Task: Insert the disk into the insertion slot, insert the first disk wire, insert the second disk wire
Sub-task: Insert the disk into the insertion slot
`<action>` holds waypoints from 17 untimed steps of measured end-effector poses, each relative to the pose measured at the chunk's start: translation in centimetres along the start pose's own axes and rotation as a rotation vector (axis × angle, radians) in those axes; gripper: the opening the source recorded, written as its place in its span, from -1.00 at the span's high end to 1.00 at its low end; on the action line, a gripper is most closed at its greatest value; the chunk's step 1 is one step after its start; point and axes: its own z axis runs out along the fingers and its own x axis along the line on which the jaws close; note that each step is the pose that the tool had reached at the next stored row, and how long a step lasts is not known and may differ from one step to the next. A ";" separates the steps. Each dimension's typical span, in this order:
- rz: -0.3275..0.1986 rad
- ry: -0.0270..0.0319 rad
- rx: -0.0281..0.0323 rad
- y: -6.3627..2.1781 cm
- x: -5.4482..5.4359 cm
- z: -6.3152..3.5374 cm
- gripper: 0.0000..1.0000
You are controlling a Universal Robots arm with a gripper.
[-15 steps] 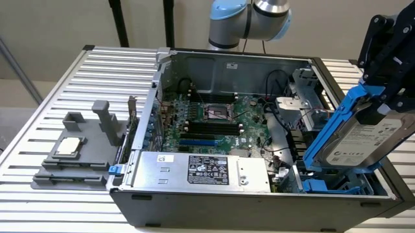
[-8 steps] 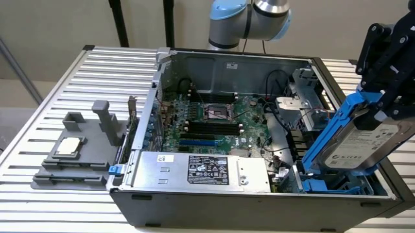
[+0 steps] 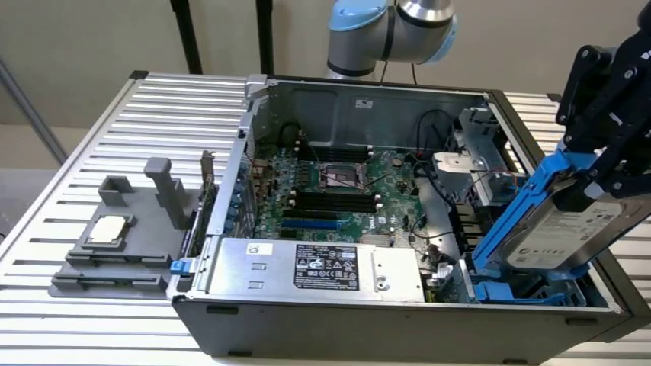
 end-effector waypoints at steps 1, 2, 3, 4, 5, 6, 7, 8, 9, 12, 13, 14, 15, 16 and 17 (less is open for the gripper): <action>0.000 -0.0012 0.0000 0.00 0.0 0.05 0.36; 0.000 -0.0027 -0.0001 0.00 0.0 0.09 0.36; 0.000 -0.0046 -0.0001 -0.01 0.0 0.13 0.36; 0.000 -0.0065 -0.0001 -0.01 0.0 0.17 0.36; 0.000 -0.0073 -0.0002 -0.01 0.0 0.20 0.36; 0.000 -0.0086 -0.0002 -0.01 0.0 0.25 0.36; 0.000 -0.0096 -0.0002 -0.01 0.0 0.29 0.36; 0.000 -0.0105 -0.0002 -0.02 0.1 0.34 0.36; -0.001 -0.0112 -0.0002 -0.02 0.1 0.38 0.36; -0.001 -0.0143 -0.0003 -0.02 0.2 0.50 0.36; -0.001 -0.0151 -0.0003 -0.02 0.2 0.52 0.36; -0.001 -0.0163 -0.0003 -0.03 0.2 0.55 0.36; -0.002 -0.0179 -0.0004 -0.03 0.3 0.56 0.36; -0.003 -0.0196 -0.0005 -0.03 0.3 0.58 0.36; -0.004 -0.0216 -0.0005 -0.03 0.3 0.60 0.36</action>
